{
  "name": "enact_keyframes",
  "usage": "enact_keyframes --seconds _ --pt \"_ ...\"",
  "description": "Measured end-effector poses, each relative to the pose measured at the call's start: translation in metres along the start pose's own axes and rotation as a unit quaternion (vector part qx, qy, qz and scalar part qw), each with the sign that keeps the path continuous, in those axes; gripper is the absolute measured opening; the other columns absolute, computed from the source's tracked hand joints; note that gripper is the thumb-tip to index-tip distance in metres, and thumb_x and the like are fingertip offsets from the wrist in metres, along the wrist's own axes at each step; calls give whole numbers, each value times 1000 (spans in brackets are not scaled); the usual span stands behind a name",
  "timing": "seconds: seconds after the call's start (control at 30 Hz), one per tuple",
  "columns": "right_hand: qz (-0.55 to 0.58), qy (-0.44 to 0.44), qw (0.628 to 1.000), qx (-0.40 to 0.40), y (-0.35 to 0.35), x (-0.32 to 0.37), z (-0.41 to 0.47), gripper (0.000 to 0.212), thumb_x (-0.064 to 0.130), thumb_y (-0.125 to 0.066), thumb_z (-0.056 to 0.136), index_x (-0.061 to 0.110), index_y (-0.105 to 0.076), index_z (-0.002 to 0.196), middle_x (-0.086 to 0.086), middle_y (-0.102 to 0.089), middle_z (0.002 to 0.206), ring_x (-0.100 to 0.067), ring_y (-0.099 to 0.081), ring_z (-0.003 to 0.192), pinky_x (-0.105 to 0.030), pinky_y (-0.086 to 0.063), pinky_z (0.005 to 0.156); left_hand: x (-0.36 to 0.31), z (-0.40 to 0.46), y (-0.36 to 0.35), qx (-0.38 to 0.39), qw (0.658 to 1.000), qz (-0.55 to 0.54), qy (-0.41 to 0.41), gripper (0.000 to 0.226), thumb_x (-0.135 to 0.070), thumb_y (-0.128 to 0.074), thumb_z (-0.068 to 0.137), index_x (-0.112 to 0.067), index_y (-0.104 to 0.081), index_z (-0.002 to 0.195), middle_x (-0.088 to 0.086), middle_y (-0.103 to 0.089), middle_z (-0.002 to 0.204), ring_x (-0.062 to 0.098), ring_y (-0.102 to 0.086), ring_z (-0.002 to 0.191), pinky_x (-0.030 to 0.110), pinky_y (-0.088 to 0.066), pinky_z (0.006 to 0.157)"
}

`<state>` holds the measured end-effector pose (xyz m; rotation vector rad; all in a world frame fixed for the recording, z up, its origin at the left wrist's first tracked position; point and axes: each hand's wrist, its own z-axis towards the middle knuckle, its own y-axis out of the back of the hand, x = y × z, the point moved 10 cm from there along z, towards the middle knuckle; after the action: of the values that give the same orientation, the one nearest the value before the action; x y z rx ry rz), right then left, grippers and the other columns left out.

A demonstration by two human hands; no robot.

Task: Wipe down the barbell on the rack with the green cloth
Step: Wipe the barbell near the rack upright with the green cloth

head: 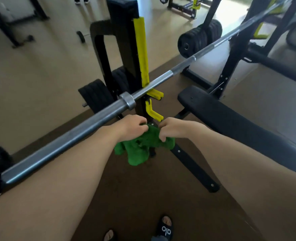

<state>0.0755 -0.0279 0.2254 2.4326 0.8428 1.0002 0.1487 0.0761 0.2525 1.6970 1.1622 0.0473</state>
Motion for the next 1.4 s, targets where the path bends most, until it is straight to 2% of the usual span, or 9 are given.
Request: enact_keyframes --seconds 0.3,0.5,0.63,0.73,0.87,1.0,1.17,1.3,1.4 --pt "229 48 972 -28 -17 130 -11 10 13 -59 90 14 -66 95 -6 -71 92 -21 -71 79 -30 -56 71 95 -102 122 -117 985 128 21 36 -43 -52 100 -15 -63 81 9 -66 80 27 -62 75 47 -53 76" --pt "325 93 941 -9 -68 217 15 17 21 -62 95 12 -69 106 -14 -74 101 -32 -73 93 -49 -60 90 173 -145 168 -204 952 211 90 36 -42 -57 100 -7 -60 93 11 -59 83 27 -52 73 32 -33 55" --pt "386 126 911 74 -122 275 23 28 23 -59 100 5 -66 120 -15 -74 109 -32 -73 101 -48 -58 94 208 -173 198 -291 901 308 92 38 -52 -56 94 -15 -57 97 15 -61 93 34 -58 82 38 -40 69" --pt "440 132 888 22 -120 287 35 30 22 -61 100 6 -64 124 -15 -73 111 -32 -72 100 -46 -60 90 225 -176 205 -346 892 270 106 42 -49 -50 92 -12 -60 107 20 -59 107 39 -59 92 42 -45 78" --pt "216 88 959 -158 -89 240 59 21 25 -57 100 10 -61 115 -12 -67 104 -30 -69 88 -49 -62 76 244 -157 157 -300 924 152 182 46 -41 -46 99 -10 -52 132 23 -51 132 43 -53 116 50 -49 94" --pt "48 61 979 -186 -94 202 59 30 27 -52 103 9 -50 126 -3 -59 91 -14 -58 67 -28 -42 47 246 -141 68 -168 959 82 211 57 -56 -30 104 -17 -40 143 14 -48 138 35 -54 118 48 -51 92" --pt "-217 209 880 -366 -84 246 28 37 28 -52 100 13 -48 133 -10 -55 124 -26 -55 108 -35 -47 85 246 -140 49 -159 960 137 187 60 -63 -25 102 -17 -43 136 9 -58 122 29 -59 109 41 -50 82" --pt "-230 323 874 -282 -115 293 49 42 28 -41 106 13 -49 145 -9 -55 143 -27 -46 135 -46 -32 117 242 -132 70 -198 966 105 126 42 -45 -24 109 -15 -51 97 7 -59 95 26 -60 87 42 -47 74" --pt "-303 320 863 -248 -126 307 73 38 25 -28 109 13 -54 135 -5 -65 127 -26 -60 118 -44 -37 110 258 -119 75 -236 960 39 147 39 -34 -22 110 -14 -49 89 5 -56 82 31 -58 83 42 -42 71"
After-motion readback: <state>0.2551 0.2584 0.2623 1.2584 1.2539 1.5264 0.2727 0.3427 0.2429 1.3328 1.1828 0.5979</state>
